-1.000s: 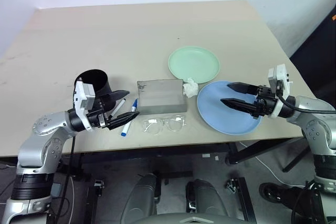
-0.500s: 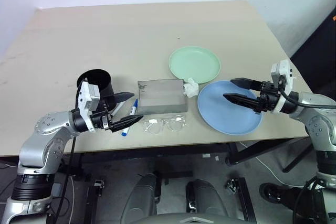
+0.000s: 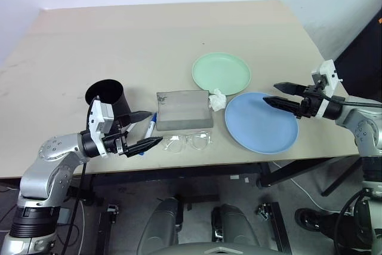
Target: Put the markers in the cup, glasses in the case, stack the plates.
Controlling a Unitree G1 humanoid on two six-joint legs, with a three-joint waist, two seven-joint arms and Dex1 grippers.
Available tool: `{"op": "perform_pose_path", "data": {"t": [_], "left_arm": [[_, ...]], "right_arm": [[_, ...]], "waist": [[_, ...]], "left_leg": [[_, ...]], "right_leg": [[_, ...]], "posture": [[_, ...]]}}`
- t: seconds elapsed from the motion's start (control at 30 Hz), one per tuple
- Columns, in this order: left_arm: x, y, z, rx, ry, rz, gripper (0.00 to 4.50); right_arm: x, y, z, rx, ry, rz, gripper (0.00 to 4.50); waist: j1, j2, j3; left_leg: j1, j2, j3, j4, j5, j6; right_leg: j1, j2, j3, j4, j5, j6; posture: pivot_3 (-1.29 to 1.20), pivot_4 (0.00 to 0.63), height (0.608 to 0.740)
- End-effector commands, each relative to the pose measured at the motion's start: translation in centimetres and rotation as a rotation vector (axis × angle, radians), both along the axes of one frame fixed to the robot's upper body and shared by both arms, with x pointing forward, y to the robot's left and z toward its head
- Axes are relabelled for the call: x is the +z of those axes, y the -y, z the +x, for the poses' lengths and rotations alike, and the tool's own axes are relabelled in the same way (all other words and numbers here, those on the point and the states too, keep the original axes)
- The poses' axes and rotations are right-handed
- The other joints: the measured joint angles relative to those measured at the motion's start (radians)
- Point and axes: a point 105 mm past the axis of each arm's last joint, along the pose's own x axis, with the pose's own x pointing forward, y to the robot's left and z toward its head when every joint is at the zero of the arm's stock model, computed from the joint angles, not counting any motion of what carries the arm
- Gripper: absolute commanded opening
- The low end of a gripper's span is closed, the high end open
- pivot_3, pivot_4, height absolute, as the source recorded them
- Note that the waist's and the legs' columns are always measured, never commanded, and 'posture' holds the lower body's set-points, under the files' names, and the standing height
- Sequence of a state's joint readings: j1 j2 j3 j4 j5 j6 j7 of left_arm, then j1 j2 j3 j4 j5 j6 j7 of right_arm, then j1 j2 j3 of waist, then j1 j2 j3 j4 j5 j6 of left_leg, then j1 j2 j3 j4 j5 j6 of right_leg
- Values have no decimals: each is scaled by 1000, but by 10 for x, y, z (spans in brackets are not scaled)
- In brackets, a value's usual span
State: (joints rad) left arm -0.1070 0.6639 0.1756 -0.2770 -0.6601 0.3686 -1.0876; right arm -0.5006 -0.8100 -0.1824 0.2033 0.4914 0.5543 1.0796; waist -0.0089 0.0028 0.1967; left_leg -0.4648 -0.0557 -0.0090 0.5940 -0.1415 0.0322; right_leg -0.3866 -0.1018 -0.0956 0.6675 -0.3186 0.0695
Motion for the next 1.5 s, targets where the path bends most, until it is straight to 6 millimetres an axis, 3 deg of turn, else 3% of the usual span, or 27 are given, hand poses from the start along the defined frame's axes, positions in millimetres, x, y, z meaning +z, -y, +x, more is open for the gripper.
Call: {"op": "perform_pose_path", "data": {"t": [0.03,0.53,0.77,0.97,1.13,1.5], "left_arm": [[13,-3,-8,-7,52,17,4500],[12,-7,-23,-8,39,74,4500],[0,-10,-27,-3,25,100,4500],[-12,-14,-26,11,27,121,4500],[-10,-13,-23,19,75,132,4500],[2,-11,-15,60,162,125,4500]], "right_arm": [[20,2,0,17,67,-20,3687],[-2,21,16,-78,-95,-95,3687],[-26,35,25,-154,-179,-183,3687],[-30,37,32,-178,-189,-207,3687],[-41,41,34,-194,-243,-253,3687],[-40,36,29,-146,-294,-251,40]], "waist": [[0,0,0],[-1,0,0],[-2,0,0],[-2,1,0],[0,1,0],[-5,1,0]], "left_leg": [[0,0,0,0,0,0],[1,0,1,0,-1,-1],[1,0,1,0,-1,-1],[1,0,1,0,-1,-1],[1,0,2,0,-1,-1],[2,0,2,0,-1,0]], "right_leg": [[0,0,0,0,0,0],[0,0,0,0,0,0],[-1,0,1,0,0,-1],[-1,0,1,0,0,-1],[-1,0,1,0,0,-1],[0,2,2,0,1,1]], "posture": [[0,150,712],[0,150,712],[0,150,712],[0,150,712],[0,150,712],[0,150,712]]}}
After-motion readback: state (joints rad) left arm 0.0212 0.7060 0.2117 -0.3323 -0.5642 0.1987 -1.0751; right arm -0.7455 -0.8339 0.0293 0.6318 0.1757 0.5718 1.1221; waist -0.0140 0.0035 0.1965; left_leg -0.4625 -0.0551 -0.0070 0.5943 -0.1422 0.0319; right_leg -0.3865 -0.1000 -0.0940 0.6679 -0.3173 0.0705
